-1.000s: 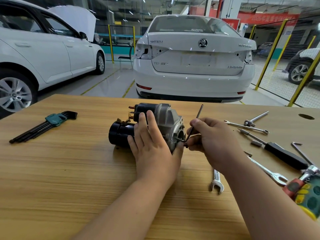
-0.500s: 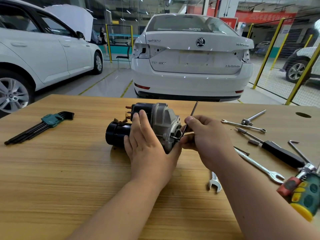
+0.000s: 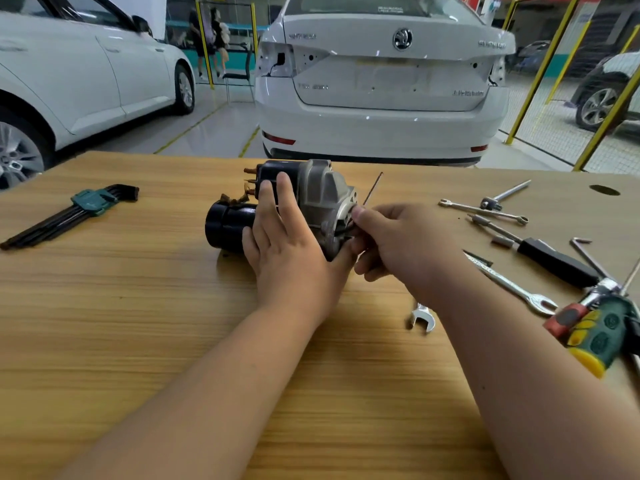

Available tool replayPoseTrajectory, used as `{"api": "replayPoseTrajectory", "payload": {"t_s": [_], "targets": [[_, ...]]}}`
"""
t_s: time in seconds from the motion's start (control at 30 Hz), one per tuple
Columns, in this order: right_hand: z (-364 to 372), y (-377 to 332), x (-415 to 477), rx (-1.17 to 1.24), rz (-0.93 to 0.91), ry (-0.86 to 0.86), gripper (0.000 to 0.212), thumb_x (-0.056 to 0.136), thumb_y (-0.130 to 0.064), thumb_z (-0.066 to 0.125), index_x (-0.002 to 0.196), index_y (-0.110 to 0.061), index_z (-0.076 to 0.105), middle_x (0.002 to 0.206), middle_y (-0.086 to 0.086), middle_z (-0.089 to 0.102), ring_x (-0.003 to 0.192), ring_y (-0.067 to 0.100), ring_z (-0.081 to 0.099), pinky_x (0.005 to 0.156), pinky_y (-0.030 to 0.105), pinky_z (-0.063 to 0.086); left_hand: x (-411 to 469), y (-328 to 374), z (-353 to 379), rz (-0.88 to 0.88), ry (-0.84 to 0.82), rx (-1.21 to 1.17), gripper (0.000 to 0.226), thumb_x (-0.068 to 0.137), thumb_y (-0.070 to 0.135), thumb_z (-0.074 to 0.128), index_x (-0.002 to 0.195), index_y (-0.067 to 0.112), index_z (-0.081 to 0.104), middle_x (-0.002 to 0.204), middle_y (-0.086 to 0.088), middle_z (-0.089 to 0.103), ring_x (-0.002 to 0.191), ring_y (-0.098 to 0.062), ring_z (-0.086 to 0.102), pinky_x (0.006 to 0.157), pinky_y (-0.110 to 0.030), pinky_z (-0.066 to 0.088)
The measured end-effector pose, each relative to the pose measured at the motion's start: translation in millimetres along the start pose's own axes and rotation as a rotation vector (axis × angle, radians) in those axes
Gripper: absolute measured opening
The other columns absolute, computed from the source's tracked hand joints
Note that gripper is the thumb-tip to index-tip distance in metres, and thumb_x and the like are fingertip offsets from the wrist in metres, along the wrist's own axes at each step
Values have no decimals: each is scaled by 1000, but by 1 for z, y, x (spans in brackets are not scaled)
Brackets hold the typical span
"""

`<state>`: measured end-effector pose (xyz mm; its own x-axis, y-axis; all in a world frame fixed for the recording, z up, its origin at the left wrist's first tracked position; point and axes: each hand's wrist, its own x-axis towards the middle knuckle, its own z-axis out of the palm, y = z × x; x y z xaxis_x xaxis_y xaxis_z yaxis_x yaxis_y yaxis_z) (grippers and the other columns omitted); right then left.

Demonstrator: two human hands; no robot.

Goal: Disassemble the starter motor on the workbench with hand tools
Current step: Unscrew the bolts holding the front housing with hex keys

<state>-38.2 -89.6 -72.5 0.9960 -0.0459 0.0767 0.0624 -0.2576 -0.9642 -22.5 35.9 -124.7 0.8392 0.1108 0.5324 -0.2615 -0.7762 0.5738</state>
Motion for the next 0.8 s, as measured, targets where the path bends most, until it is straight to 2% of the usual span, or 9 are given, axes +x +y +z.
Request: {"api": "replayPoseTrajectory", "payload": {"t_s": [0.2, 0.4, 0.53, 0.8], "targets": [[-2, -3, -1, -41, 41, -46, 31, 97, -25, 54, 82, -2, 66, 57, 1, 64, 44, 15, 56, 44, 27, 47, -1, 0, -1, 4, 1, 17, 117, 73, 76, 49, 151, 19, -17, 161, -9, -9, 148, -17, -5, 119, -44, 1], [-4, -4, -1, -107, 89, -91, 37, 101, -25, 47, 75, -6, 64, 51, -1, 58, 41, 15, 52, 42, 25, 44, -1, 1, -1, 0, -3, 6, 112, 72, 73, 43, 151, 21, -17, 161, -5, -11, 145, -10, -8, 118, -43, -1], [-1, -4, 2, -145, 68, -73, 36, 102, -24, 44, 75, -7, 60, 50, -2, 54, 42, 15, 51, 45, 28, 45, 0, 2, -2, 2, -8, 11, 113, 72, 70, 47, 150, 21, -18, 161, -5, -12, 144, -9, -9, 118, -42, -2], [3, 2, 3, -121, 81, -25, 37, 102, -25, 43, 77, -4, 60, 46, -1, 48, 35, 14, 45, 40, 23, 39, -1, 3, -2, -2, 2, 3, 112, 76, 69, 52, 153, 19, -13, 162, -8, -8, 146, -13, -7, 118, -42, -1]]}}
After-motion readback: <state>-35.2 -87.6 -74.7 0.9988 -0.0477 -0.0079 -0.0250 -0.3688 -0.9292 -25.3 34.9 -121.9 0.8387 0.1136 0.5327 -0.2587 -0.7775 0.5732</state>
